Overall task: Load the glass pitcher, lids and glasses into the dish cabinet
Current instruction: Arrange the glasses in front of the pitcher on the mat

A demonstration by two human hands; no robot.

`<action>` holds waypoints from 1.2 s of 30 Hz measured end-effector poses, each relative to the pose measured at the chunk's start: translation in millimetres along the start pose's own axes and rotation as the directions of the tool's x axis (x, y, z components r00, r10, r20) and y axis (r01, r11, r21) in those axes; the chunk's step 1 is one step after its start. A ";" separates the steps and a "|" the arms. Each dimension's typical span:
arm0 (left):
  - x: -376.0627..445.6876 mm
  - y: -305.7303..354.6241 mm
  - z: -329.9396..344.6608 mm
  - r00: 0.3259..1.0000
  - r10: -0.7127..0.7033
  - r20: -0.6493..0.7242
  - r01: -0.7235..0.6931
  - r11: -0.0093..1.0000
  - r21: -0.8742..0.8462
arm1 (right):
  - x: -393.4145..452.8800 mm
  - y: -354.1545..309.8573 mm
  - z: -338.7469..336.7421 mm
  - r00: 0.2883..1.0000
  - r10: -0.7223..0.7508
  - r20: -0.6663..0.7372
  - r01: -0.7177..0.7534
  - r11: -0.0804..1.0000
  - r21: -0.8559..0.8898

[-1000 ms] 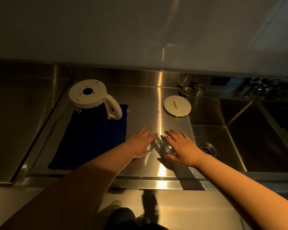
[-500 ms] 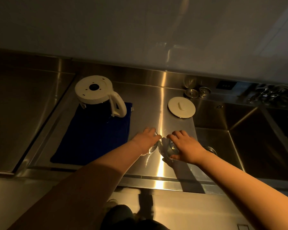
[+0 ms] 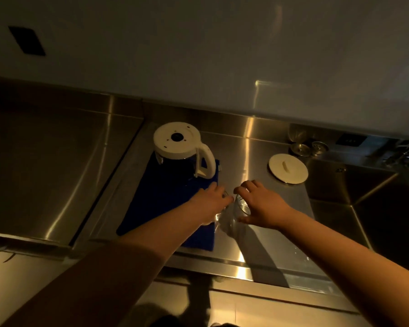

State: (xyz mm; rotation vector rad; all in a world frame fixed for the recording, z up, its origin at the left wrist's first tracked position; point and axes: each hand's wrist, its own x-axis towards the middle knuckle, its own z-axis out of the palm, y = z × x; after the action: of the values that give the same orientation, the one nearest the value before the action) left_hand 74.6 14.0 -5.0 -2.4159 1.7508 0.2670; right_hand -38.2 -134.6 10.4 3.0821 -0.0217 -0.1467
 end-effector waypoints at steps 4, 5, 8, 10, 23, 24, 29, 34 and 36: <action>-35.5 -46.0 5.7 0.998 -0.014 0.060 0.011 0.999 0.051 | 33.3 -39.8 -10.2 1.000 -0.031 -0.001 0.031 0.999 0.019; -43.6 -57.0 8.0 0.997 -0.019 0.074 0.015 0.998 0.054 | 42.7 -51.0 -11.4 0.999 -0.049 0.005 0.049 0.999 0.014; -65.0 -86.6 17.6 0.996 -0.021 0.086 0.016 0.998 0.058 | 71.2 -84.1 -11.0 0.995 -0.085 0.044 0.085 0.996 0.013; -74.9 -104.3 23.7 0.994 -0.021 0.109 0.014 0.998 0.058 | 86.3 -102.0 -7.5 0.996 -0.058 0.067 0.057 0.998 0.022; -81.3 -145.7 57.2 0.988 0.077 0.132 -0.073 0.997 -0.035 | 107.5 -139.9 17.9 0.985 0.119 0.124 -0.128 0.990 0.063; -81.3 -147.0 58.6 0.988 0.083 0.134 -0.077 0.996 -0.046 | 107.0 -139.4 17.7 0.985 0.122 0.122 -0.131 0.989 0.069; -79.0 -150.9 56.7 0.986 0.111 0.127 -0.107 0.993 -0.041 | 108.1 -142.6 18.3 0.980 0.131 0.152 -0.137 0.990 0.030; -78.9 -149.5 54.8 0.985 0.120 0.121 -0.119 0.993 -0.017 | 119.3 -151.0 15.5 0.935 0.167 0.312 -0.137 0.984 -0.115; -80.2 -148.5 54.2 0.985 0.120 0.126 -0.121 0.993 -0.002 | 121.1 -152.2 13.7 0.928 0.170 0.332 -0.127 0.981 -0.147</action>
State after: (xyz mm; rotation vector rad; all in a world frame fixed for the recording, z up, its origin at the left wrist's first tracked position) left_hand 188.2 146.2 -37.5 -2.2389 1.8405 0.4178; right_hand 82.8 14.6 -23.3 2.8759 -0.2516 -0.6503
